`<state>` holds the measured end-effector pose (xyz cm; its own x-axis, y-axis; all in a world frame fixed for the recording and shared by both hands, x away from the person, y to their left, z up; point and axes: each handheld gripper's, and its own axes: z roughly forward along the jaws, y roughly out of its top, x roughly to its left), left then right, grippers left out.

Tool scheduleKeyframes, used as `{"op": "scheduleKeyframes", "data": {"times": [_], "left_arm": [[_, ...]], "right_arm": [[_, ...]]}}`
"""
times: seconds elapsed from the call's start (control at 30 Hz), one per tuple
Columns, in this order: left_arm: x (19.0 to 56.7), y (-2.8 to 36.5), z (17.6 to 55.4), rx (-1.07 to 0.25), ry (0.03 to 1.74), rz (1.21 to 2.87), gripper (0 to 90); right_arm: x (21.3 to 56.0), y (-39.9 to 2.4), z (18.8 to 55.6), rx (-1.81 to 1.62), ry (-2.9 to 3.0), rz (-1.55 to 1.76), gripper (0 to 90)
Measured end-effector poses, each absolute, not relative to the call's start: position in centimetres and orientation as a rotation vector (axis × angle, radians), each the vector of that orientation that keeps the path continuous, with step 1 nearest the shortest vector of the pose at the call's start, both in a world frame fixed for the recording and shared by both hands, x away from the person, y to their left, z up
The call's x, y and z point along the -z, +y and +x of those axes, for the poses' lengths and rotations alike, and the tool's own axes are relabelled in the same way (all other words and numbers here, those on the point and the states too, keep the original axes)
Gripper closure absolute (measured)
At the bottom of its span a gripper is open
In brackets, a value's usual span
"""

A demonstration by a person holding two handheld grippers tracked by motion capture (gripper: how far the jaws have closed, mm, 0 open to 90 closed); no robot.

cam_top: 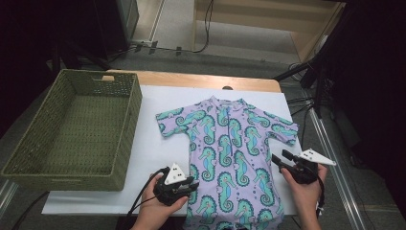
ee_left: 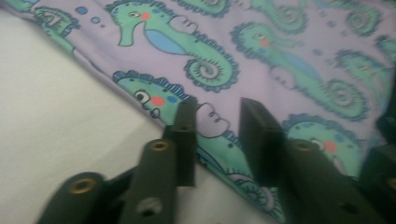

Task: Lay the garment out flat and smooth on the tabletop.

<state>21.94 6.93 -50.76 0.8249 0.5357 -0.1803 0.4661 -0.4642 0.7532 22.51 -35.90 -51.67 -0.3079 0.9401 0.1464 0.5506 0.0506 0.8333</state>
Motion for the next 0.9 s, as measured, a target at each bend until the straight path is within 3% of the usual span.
{"op": "scheduleKeyframes", "data": {"times": [0.1, 0.2, 0.27, 0.37, 0.47, 0.9], "left_arm": [[50.5, 7.1, 21.9, -0.118, 0.715, 2.119, 43.0], [50.1, 7.5, 22.1, -0.123, 0.714, 2.075, 30.1], [49.7, 7.7, 22.2, -0.138, 0.714, 2.05, 23.8], [49.1, 8.2, 22.6, -0.139, 0.702, 2.022, 11.7], [48.6, 8.9, 22.8, -0.166, 0.697, 1.995, 4.5], [46.9, 10.6, 24.2, -0.254, 0.751, 1.933, 0.0]], "right_arm": [[51.6, -36.4, 20.9, -1.21, 1.887, 1.458, 27.4], [51.5, -36.9, 19.8, -1.236, 1.871, 1.449, 13.2], [51.4, -37.3, 19.1, -1.242, 1.844, 1.443, 11.3], [51.2, -38.0, 18.4, -1.286, 1.813, 1.427, 0.0], [51.0, -38.4, 17.7, -1.318, 1.793, 1.415, 0.0], [51.8, -39.3, 17.1, -1.308, 1.743, 1.413, 0.0]]}}
